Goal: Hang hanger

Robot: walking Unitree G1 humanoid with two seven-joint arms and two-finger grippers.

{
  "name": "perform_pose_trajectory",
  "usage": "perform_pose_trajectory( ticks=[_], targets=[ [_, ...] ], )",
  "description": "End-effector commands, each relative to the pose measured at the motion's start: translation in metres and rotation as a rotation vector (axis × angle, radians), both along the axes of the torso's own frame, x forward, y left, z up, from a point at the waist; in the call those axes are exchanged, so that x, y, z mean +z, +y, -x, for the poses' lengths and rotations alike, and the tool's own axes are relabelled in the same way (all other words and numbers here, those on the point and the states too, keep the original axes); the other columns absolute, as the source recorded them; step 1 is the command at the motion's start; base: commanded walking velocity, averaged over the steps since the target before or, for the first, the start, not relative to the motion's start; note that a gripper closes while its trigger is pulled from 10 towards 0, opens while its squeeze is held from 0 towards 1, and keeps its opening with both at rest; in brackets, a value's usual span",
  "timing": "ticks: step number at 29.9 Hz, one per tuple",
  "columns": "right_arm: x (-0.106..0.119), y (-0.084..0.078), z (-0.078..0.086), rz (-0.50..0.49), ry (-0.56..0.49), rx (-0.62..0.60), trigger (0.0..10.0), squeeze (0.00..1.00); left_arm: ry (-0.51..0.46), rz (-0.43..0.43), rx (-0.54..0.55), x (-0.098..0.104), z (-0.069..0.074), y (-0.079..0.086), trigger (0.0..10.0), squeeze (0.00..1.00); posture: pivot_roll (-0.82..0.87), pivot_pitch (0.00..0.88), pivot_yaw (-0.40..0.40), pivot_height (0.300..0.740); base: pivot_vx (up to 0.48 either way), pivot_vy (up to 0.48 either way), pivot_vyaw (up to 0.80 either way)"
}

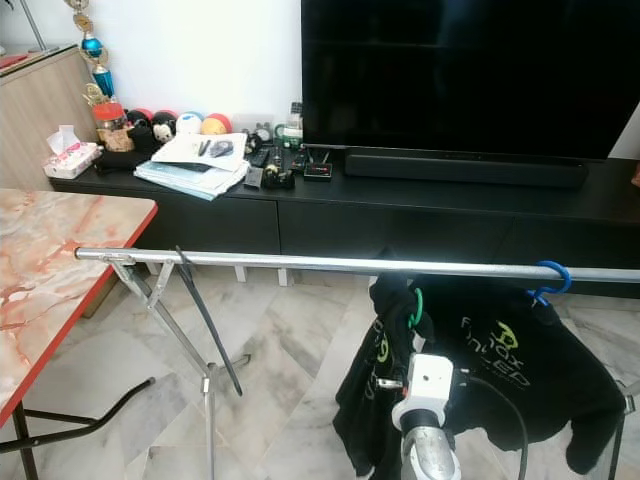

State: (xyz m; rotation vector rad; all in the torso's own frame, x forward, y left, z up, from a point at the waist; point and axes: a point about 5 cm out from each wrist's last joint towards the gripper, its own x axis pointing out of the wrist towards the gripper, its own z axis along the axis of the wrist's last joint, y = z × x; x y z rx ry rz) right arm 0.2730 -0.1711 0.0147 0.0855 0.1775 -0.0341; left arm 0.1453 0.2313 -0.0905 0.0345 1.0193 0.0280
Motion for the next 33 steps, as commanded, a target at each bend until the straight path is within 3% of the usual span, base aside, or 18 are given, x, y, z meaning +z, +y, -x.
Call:
perform_pose_trajectory(
  ticks=[1,5,10,19,33],
  targets=[
    [0.006,0.0,-0.004,0.004,-0.024,-0.013,10.0,0.0,0.019,0.003,-0.023,-0.003,0.0,-0.009,10.0,0.0,0.1,0.001,0.02,0.74,0.0,0.0,0.0],
    [0.003,-0.009,-0.003,-0.029,0.007,-0.086,10.0,0.0,0.024,0.015,-0.029,-0.005,-0.002,-0.023,10.0,0.0,0.11,0.0,0.02,0.74,0.0,0.0,0.0],
    [0.003,-0.012,-0.004,-0.029,0.013,-0.109,10.0,0.0,0.029,0.017,-0.03,-0.006,-0.002,-0.027,10.0,0.0,0.11,0.0,0.019,0.74,0.0,0.0,0.0],
    [0.0,-0.017,-0.003,-0.029,0.055,-0.15,10.0,0.0,0.039,-0.004,-0.014,-0.003,0.003,-0.004,10.0,0.0,0.11,0.0,0.019,0.74,-0.205,0.0,0.0],
    [-0.001,-0.016,-0.004,-0.035,0.07,-0.159,10.0,0.0,0.051,-0.007,-0.024,-0.005,0.007,-0.006,10.0,0.0,0.11,0.0,0.024,0.74,-0.315,0.0,0.0]
  ],
)
